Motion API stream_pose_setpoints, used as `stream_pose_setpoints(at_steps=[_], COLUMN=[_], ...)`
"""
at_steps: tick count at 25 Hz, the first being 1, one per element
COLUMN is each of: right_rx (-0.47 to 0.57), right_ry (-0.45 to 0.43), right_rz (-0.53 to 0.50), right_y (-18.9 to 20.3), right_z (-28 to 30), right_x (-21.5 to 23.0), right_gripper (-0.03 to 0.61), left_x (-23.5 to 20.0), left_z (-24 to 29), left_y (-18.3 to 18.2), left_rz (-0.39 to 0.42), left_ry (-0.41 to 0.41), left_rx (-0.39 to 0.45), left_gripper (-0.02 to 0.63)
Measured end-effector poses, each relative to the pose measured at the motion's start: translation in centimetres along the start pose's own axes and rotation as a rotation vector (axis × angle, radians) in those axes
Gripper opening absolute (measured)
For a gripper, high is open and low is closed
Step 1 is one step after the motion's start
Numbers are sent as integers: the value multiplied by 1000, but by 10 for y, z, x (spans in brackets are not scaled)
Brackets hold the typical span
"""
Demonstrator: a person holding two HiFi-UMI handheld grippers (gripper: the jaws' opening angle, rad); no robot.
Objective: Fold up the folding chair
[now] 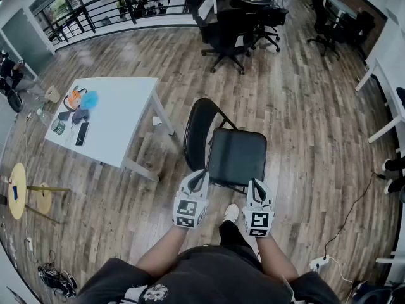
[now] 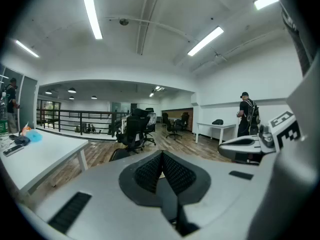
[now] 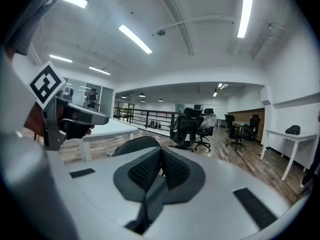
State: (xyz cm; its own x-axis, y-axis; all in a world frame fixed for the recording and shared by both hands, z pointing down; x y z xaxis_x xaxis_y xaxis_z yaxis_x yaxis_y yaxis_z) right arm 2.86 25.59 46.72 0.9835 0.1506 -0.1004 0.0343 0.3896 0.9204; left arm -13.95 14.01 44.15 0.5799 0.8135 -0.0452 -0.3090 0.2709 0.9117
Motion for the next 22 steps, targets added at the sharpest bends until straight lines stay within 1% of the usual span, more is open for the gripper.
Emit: stream_pose_setpoints(at_steps=[6,9,13,18,22], right_rx=[27,15,-7,-63,-125], right_ry=[-95,-117,-139,-139,-119], right_rz=[-21,-5,-5,-10,4], right_y=[-8,-6,0,19,44], right_z=[70,96,122,156,178], right_x=[56,77,100,115,127], right_gripper=[15,15,15,15,15], left_x=[-11,-20,-31,-58,-84], left_z=[77,105,130,154,167], left_y=[-8,-9,-15,-12,-14], left_rz=[-30,-30,-50,-52,-64], left_ry=[-54,-91,-133,-210,-271], left_rx=[-55,-93,-118,-229,-279], left_gripper=[5,5,5,6,6])
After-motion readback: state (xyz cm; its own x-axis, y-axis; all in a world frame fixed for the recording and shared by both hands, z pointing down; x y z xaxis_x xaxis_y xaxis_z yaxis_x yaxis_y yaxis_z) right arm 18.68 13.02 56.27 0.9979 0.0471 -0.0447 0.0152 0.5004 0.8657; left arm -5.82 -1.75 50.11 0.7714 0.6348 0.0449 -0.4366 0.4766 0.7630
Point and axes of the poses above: the fingertips, and each gripper's own axes: z forward along the fingers, x to its right, y out of its underside, the point moved 6 cm from there along -z, backward along the fingers, and after that the axes turned 8 degrees about -x, right-handed, at the moved point
